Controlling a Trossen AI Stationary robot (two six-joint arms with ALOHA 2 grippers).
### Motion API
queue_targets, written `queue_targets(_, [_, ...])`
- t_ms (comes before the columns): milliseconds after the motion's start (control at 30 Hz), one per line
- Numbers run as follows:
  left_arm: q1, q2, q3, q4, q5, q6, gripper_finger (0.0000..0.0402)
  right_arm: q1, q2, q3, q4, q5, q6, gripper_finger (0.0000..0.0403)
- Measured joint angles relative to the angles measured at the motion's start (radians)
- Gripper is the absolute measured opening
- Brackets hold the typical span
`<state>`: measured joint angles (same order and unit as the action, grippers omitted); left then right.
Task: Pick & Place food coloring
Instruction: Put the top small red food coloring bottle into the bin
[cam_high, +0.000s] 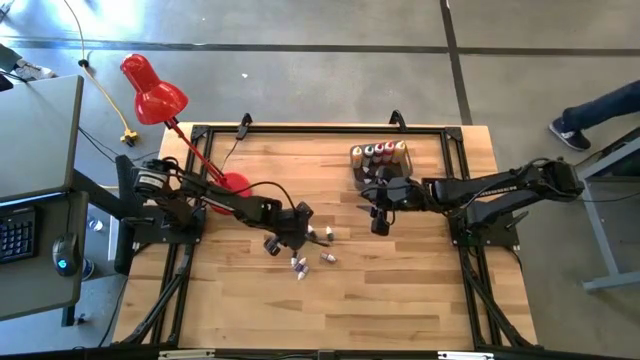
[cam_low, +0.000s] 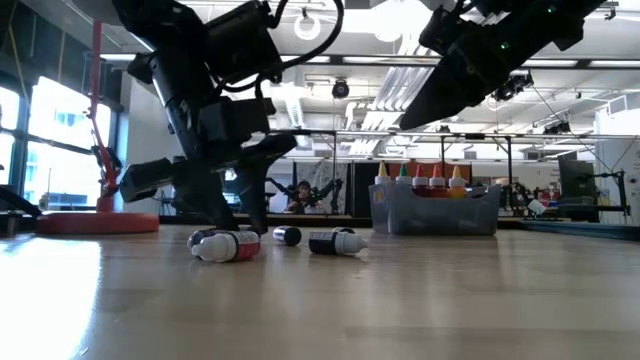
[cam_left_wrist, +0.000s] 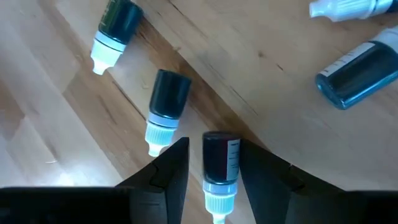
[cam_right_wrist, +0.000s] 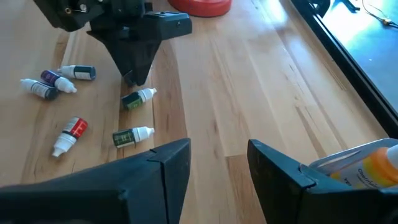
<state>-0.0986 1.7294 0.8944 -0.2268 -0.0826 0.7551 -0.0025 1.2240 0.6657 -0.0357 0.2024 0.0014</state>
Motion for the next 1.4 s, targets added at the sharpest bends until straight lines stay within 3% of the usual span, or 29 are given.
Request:
queue_targets(267, [0.000,0.004,0.000,-0.007,0.007,-0.135,0.0135,0.000,0.000,0.000,0.000,0.004,0.002,0.0154])
queue_targets(567, [-0.001,0.006,0.001,-0.003,-0.004,-0.139,0.0056,-0.001,0.000,0.000,0.000,-0.059,0.076,0.0154])
queue_targets(700, [0.000,0.013,0.042,-0.016,-0.024,-0.178,0.0049,-0.003,0.000,0.000,-0.018,-0.047,0.132,0.0154])
queue_targets(867, [0.000,0.012,0.167,-0.004,-0.115,-0.155,0.0068,-0.001,-0.001,0.001,-0.145,-0.114,0.370,0.0154])
queue_targets(967, [0.008,0.012,0.251,-0.001,-0.210,-0.054,0.0068,0.035,-0.001,0.001,-0.321,-0.183,0.508,0.0154])
queue_targets(1033, [0.024,0.012,0.298,0.052,-0.220,0.021,0.0066,0.084,-0.001,-0.005,-0.424,-0.155,0.584,0.0154])
queue_targets(1133, [0.070,0.011,0.350,0.173,-0.174,0.057,0.0065,0.171,-0.001,-0.038,-0.454,-0.091,0.693,0.0154])
queue_targets(1333, [0.192,0.051,0.433,0.325,0.074,0.011,0.0065,0.340,-0.001,-0.144,-0.260,0.064,0.768,0.0154])
queue_targets(1400, [0.222,0.105,0.469,0.375,0.114,-0.030,0.0065,0.382,-0.001,-0.187,-0.190,0.107,0.794,0.0154])
